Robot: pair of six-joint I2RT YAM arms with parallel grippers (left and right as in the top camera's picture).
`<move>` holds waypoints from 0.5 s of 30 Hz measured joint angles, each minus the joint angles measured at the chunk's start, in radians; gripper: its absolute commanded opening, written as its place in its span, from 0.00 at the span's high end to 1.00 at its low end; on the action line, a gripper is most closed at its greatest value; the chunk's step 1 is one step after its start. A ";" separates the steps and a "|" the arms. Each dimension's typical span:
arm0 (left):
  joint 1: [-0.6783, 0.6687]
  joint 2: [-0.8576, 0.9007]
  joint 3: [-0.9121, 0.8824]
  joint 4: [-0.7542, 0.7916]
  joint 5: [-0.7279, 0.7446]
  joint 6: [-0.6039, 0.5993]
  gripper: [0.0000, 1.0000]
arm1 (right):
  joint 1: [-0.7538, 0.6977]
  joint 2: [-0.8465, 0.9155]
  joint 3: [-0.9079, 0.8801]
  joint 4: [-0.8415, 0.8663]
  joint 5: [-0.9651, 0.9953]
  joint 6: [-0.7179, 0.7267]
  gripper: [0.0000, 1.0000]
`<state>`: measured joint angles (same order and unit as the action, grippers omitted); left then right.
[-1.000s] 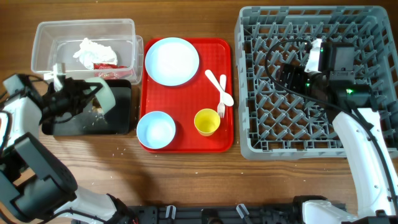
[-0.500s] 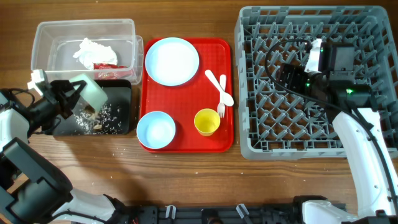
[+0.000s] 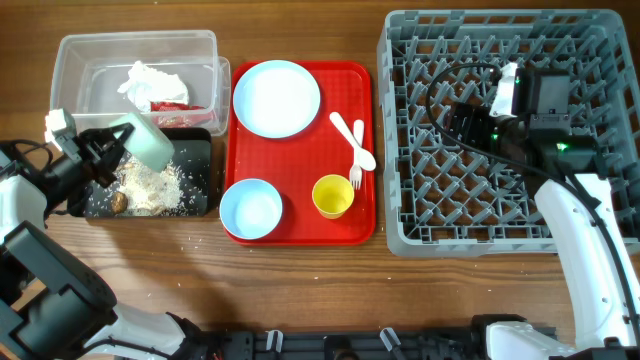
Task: Sort waste into correct bins and load items into the dishwasher rack
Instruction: 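Carry the green bowl over the black tray and tip out the rice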
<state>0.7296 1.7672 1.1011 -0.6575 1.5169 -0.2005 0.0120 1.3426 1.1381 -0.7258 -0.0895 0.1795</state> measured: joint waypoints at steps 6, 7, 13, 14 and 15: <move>0.000 0.000 0.000 0.034 0.017 -0.168 0.96 | 0.000 0.000 0.000 -0.001 -0.006 0.000 0.00; 0.000 0.000 -0.001 0.046 0.019 -0.196 0.96 | 0.000 0.000 0.000 0.000 -0.008 0.000 0.00; 0.000 0.000 -0.002 0.113 0.020 -0.309 0.96 | 0.000 0.000 0.000 0.000 -0.019 0.001 0.00; 0.000 0.000 -0.002 0.113 0.021 -0.320 0.96 | 0.000 0.000 0.000 0.000 -0.021 0.004 0.00; 0.000 0.000 -0.002 0.113 0.023 -0.334 0.96 | 0.000 0.000 0.000 0.000 -0.023 0.007 0.00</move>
<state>0.7296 1.7668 1.0996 -0.5442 1.5398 -0.5343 0.0120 1.3426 1.1381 -0.7258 -0.1123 0.1867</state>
